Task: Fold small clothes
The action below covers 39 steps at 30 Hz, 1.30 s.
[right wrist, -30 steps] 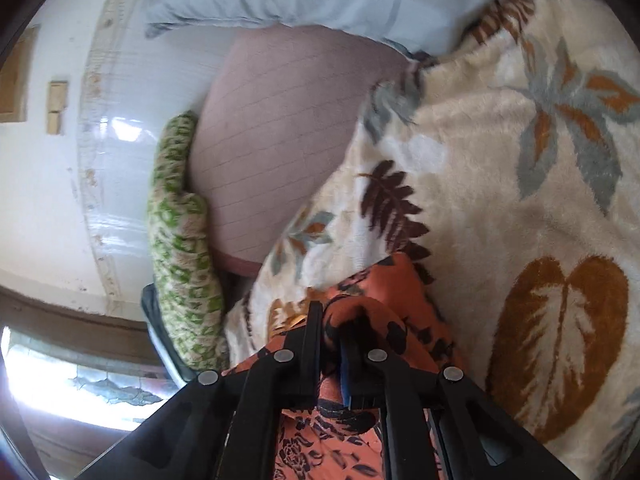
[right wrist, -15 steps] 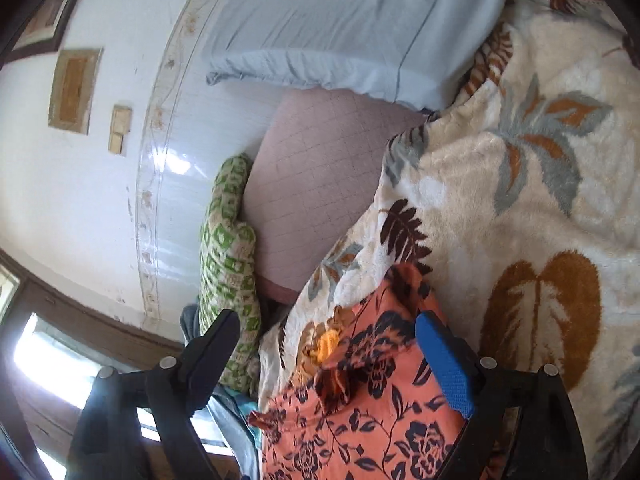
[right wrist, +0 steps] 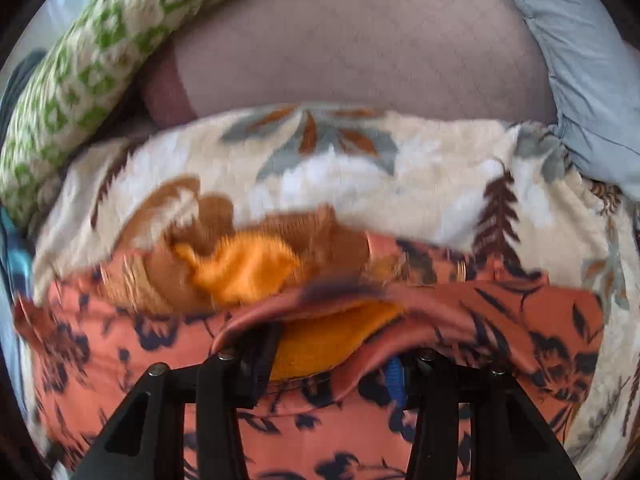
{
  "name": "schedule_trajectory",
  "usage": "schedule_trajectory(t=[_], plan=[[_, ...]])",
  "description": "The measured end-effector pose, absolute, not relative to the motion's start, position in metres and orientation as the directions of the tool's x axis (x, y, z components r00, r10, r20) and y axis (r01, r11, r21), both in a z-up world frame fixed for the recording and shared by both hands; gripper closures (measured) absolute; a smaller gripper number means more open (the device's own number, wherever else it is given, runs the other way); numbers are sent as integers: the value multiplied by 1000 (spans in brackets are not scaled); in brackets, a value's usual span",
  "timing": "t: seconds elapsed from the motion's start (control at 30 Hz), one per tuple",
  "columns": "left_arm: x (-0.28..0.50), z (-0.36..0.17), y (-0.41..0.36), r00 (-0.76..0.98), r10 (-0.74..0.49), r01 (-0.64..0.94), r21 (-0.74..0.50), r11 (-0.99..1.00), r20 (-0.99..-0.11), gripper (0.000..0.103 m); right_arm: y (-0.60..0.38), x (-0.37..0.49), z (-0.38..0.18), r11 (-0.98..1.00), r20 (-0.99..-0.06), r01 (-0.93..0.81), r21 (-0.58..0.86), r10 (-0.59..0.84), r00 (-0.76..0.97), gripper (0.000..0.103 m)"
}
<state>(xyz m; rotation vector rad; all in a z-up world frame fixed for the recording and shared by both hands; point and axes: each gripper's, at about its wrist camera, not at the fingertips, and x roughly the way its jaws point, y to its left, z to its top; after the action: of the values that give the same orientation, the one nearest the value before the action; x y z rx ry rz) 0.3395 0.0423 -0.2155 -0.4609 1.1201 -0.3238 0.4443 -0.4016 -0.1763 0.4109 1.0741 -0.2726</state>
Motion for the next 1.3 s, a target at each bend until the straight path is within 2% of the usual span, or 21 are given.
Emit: schedule_trajectory(t=[0.07, 0.13, 0.23, 0.43, 0.6, 0.67, 0.73, 0.87, 0.97, 1.1, 1.23, 1.27, 1.3], plan=[[341, -216, 47, 393, -498, 15, -536, 844, -773, 44, -412, 440, -152, 839, -822, 445, 314, 5, 570, 53], [343, -215, 52, 393, -510, -3, -556, 831, -765, 44, -399, 438, -136, 840, -793, 405, 362, 50, 607, 52], [341, -212, 58, 397, -512, -29, -568, 823, -762, 44, -355, 428, -138, 904, -824, 273, 329, 134, 550, 51], [336, -206, 66, 419, -459, -40, -521, 853, -784, 44, -244, 419, -166, 931, -855, 44, 362, 313, 414, 51], [341, -213, 71, 411, -433, -54, -496, 867, -802, 43, -171, 451, -194, 942, -885, -25, 334, 322, 335, 51], [344, -214, 68, 422, -408, -42, -467, 883, -810, 43, -161, 471, -203, 966, -903, 5, 259, 241, 355, 50], [347, -213, 64, 427, -390, -30, -444, 896, -816, 42, -163, 488, -206, 976, -899, 23, 216, 189, 395, 44], [349, -210, 70, 432, -401, -38, -460, 887, -808, 42, -186, 491, -197, 945, -888, 126, 302, 231, 397, 42], [347, -200, 75, 484, -378, -39, -451, 892, -790, 42, -221, 463, -172, 941, -845, 123, 315, 219, 488, 42], [342, -190, 62, 509, -373, 36, -414, 909, -775, 42, -307, 422, -159, 940, -850, 253, 231, 69, 522, 42], [343, -201, 48, 478, -340, 54, -360, 931, -810, 42, -417, 380, -174, 882, -900, 457, 120, -98, 426, 41], [344, -204, 49, 472, -339, 45, -361, 931, -814, 40, -446, 367, -184, 854, -917, 514, 84, -136, 375, 41], [346, -207, 49, 466, -341, 36, -368, 929, -816, 34, -475, 353, -196, 824, -931, 554, 116, -104, 349, 41]])
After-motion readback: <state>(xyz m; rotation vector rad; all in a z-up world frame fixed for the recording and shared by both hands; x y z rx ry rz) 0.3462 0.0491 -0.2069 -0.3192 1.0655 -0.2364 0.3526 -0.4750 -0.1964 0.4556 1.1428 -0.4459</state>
